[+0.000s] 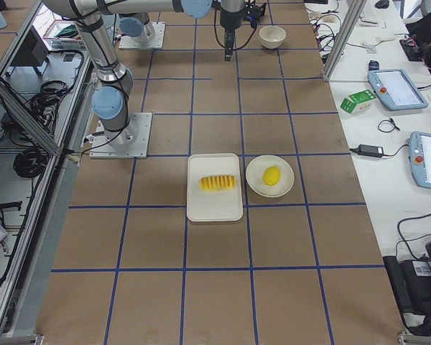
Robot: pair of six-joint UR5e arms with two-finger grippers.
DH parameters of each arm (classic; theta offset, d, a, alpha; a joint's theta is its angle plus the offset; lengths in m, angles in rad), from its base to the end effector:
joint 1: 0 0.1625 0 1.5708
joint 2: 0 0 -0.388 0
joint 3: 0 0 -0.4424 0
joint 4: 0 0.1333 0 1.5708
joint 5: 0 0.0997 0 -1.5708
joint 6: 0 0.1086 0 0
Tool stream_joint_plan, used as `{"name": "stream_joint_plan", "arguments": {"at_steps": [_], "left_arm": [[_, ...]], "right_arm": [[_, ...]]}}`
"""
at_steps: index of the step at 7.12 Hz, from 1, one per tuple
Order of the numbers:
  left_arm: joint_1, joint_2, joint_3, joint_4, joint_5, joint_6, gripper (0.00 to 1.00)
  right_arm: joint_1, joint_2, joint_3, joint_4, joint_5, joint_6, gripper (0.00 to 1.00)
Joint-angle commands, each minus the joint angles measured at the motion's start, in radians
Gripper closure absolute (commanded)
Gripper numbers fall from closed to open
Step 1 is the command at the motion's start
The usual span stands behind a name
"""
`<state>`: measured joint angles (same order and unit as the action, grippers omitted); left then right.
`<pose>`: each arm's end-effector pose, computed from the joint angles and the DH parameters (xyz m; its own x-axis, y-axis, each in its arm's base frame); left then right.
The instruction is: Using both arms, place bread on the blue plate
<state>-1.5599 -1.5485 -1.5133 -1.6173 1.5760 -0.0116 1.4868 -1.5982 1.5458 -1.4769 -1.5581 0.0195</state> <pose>-0.1269 -0.5370 0.4804 -0.9997 -0.0227 -0.0048 -0.0225 0.9992 -0.0333 0.0901 -0.5357 0.4609 -0.9945 0.1038 -0.0119 0.1032 0.9938 0.0417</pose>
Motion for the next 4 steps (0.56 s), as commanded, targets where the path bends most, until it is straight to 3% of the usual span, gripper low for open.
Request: {"name": "stream_joint_plan", "arguments": {"at_steps": [1, 4], "left_arm": [[0.009, 0.001, 0.001, -0.001, -0.002, 0.01, 0.0], [0.009, 0.013, -0.019, 0.0, -0.005, 0.039, 0.0]], "right_arm": [[-0.04, 0.001, 0.028, 0.0, -0.04, -0.001, 0.0], [-0.143, 0.026, 0.037, -0.057, -0.085, -0.016, 0.0]]}}
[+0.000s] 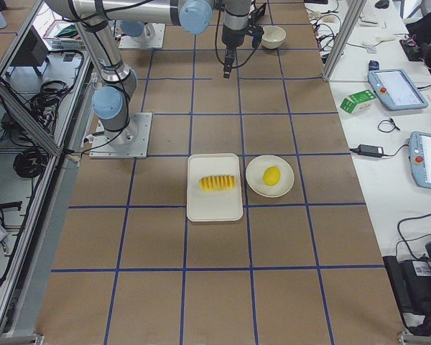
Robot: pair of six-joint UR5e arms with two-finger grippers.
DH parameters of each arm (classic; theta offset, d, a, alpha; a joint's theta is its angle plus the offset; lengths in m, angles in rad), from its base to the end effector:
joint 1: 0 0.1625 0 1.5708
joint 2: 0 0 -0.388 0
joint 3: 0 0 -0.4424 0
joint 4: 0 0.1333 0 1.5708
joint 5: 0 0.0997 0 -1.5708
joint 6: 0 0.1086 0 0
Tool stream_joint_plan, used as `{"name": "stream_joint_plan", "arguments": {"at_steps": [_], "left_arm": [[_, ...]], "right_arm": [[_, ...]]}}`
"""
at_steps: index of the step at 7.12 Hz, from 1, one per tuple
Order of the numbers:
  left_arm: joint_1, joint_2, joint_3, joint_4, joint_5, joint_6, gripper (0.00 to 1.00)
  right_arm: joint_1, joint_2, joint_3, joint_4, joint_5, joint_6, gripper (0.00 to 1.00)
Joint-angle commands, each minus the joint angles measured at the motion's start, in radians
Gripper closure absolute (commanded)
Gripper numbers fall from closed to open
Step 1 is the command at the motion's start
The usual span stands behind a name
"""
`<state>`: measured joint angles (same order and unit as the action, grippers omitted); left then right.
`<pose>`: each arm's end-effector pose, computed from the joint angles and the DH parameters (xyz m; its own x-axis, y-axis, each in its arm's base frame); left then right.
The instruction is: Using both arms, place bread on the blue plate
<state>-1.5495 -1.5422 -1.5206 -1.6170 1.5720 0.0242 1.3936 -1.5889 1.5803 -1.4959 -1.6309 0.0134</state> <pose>-0.1218 -0.5358 0.4799 -1.0000 0.0028 -0.0020 0.0029 0.9995 -0.0325 0.0318 -0.5417 0.4395 -0.9808 0.1852 0.0608 0.1890 0.9798 0.0654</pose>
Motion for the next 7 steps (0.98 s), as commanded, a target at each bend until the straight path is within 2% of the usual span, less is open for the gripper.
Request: {"name": "stream_joint_plan", "arguments": {"at_steps": [1, 2, 4, 5, 6, 7], "left_arm": [[-0.001, 0.008, -0.012, 0.002, -0.003, 0.002, 0.0], [-0.001, 0.007, -0.012, 0.003, 0.0, 0.003, 0.0], [0.017, 0.011, -0.01, 0.009, 0.008, -0.012, 0.0], [0.081, 0.019, -0.012, -0.001, 0.006, -0.009, 0.0], [0.214, 0.016, -0.016, -0.003, 0.011, 0.025, 0.0], [0.359, 0.011, -0.018, -0.004, 0.011, 0.034, 0.0]], "right_arm": [[-0.091, 0.041, 0.012, -0.049, -0.011, -0.025, 0.0], [-0.128, 0.055, 0.026, -0.056, -0.014, -0.133, 0.0], [-0.224, 0.079, 0.094, -0.255, -0.043, -0.196, 0.0], [-0.257, 0.104, 0.152, -0.323, -0.043, -0.244, 0.0], [-0.301, 0.116, 0.19, -0.39, -0.064, -0.357, 0.0], [-0.368, 0.148, 0.213, -0.411, -0.058, -0.428, 0.0]]}}
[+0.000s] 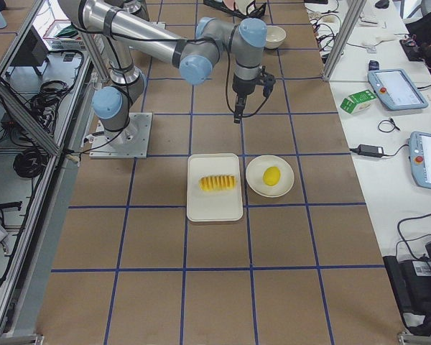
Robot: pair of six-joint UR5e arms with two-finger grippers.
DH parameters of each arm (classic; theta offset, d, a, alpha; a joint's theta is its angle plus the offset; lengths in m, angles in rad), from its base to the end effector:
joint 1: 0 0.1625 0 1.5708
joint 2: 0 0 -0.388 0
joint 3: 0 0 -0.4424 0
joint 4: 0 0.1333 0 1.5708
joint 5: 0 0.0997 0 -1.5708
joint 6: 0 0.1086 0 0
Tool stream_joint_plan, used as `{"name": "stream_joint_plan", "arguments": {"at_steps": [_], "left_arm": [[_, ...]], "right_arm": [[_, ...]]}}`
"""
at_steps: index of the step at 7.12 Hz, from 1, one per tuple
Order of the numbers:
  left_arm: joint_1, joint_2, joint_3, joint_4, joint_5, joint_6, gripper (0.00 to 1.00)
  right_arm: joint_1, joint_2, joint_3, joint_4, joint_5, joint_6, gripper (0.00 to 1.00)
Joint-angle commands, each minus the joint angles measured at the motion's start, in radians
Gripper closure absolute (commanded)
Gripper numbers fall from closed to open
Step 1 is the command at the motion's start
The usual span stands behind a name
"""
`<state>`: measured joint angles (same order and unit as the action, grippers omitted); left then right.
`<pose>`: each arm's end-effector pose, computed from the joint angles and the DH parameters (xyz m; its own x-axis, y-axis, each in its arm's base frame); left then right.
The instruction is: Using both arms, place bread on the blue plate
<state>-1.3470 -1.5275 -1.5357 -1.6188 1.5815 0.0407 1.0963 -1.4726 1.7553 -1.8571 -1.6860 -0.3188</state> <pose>-0.0118 -0.5434 0.4793 -0.9832 -0.1824 -0.0119 -0.1820 0.9828 -0.0299 -0.1497 -0.5560 0.3177 -0.9821 0.1525 0.1103 0.1570 0.9871 0.0326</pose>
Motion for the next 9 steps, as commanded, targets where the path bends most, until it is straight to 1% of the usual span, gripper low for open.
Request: {"name": "stream_joint_plan", "arguments": {"at_steps": [1, 2, 3, 4, 5, 6, 7, 8, 9], "left_arm": [[0.299, -0.022, -0.009, -0.003, 0.003, 0.015, 0.0], [0.441, -0.036, -0.041, 0.01, 0.0, 0.021, 0.0], [0.545, -0.046, -0.072, 0.032, 0.006, 0.025, 0.0], [0.619, -0.069, -0.093, 0.139, 0.079, 0.047, 0.0], [0.69, -0.097, -0.115, 0.251, 0.136, 0.044, 0.0], [0.75, -0.124, -0.128, 0.279, 0.135, 0.044, 0.0], [0.775, -0.17, -0.13, 0.377, 0.14, 0.048, 0.06], [0.779, -0.215, -0.136, 0.498, 0.134, 0.053, 0.08], [0.795, -0.242, -0.153, 0.49, 0.13, 0.053, 0.01]], "right_arm": [[-0.129, 0.075, 0.044, -0.063, -0.003, -0.147, 0.0], [-0.162, 0.125, 0.044, -0.106, -0.007, -0.193, 0.0], [-0.185, 0.174, 0.044, -0.164, -0.007, -0.233, 0.0], [-0.208, 0.214, 0.046, -0.228, -0.009, -0.29, 0.0], [-0.21, 0.244, 0.046, -0.238, -0.009, -0.29, 0.0], [-0.21, 0.253, 0.047, -0.237, -0.009, -0.283, 0.0], [-0.21, 0.255, 0.064, -0.235, -0.009, -0.272, 0.0], [-0.21, 0.252, 0.105, -0.238, -0.008, -0.258, 0.0], [-0.21, 0.252, 0.139, -0.269, -0.009, -0.258, 0.0]]}}
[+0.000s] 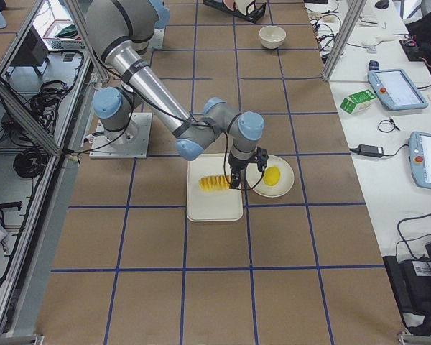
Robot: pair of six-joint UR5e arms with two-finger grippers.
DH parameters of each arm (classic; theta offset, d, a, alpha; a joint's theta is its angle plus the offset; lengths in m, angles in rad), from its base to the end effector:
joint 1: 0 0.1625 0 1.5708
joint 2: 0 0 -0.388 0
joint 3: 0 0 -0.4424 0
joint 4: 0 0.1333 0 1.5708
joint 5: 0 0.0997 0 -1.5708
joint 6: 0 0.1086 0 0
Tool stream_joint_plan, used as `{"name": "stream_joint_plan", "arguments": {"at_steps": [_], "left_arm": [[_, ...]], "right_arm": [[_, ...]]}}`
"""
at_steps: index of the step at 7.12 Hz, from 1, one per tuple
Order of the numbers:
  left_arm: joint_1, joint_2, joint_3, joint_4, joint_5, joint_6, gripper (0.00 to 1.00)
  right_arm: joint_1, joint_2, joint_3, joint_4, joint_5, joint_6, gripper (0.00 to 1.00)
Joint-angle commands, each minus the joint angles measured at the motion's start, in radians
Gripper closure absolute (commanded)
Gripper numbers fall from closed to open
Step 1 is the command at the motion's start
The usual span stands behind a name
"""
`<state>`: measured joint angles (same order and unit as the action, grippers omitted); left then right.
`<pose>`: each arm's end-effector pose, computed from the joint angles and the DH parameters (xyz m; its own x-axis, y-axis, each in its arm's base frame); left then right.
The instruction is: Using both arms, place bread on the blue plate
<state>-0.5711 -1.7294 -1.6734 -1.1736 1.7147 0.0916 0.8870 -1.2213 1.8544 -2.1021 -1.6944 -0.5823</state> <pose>0.4428 -0.4245 0.3384 -0.5927 -0.7906 -0.1539 -0.7826 0.6104 -0.1220 -0.2720 -0.5236 0.1480 -0.9947 0.0914 0.0466 0.0975 0.9835 0.1523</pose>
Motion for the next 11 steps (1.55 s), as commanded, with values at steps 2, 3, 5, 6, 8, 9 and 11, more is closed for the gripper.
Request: {"name": "stream_joint_plan", "arguments": {"at_steps": [2, 3, 5, 6, 8, 9, 11], "left_arm": [[0.091, -0.097, -0.042, 0.061, -0.01, -0.001, 0.02], [0.088, -0.126, -0.034, 0.063, -0.047, -0.004, 0.05], [0.086, -0.137, -0.029, 0.045, -0.182, 0.0, 0.1], [0.082, -0.15, -0.038, 0.045, -0.187, -0.009, 0.11], [0.015, -0.154, -0.034, 0.045, -0.179, -0.026, 0.11], [0.014, -0.157, -0.034, 0.045, -0.178, -0.023, 0.17], [0.017, -0.18, -0.029, 0.032, -0.138, -0.013, 0.25]], "right_arm": [[0.0, 0.008, 0.046, -0.036, -0.013, -0.005, 0.0], [0.0, 0.028, 0.046, -0.036, -0.04, -0.004, 0.0], [0.0, 0.057, 0.045, -0.036, -0.044, 0.005, 0.0], [0.0, 0.057, 0.043, -0.036, -0.044, 0.005, 0.0], [0.0, 0.057, 0.04, -0.033, -0.042, 0.013, 0.75], [0.0, 0.054, 0.04, -0.03, -0.039, 0.015, 1.0], [0.0, 0.037, 0.029, -0.012, -0.03, 0.012, 1.0]]}}
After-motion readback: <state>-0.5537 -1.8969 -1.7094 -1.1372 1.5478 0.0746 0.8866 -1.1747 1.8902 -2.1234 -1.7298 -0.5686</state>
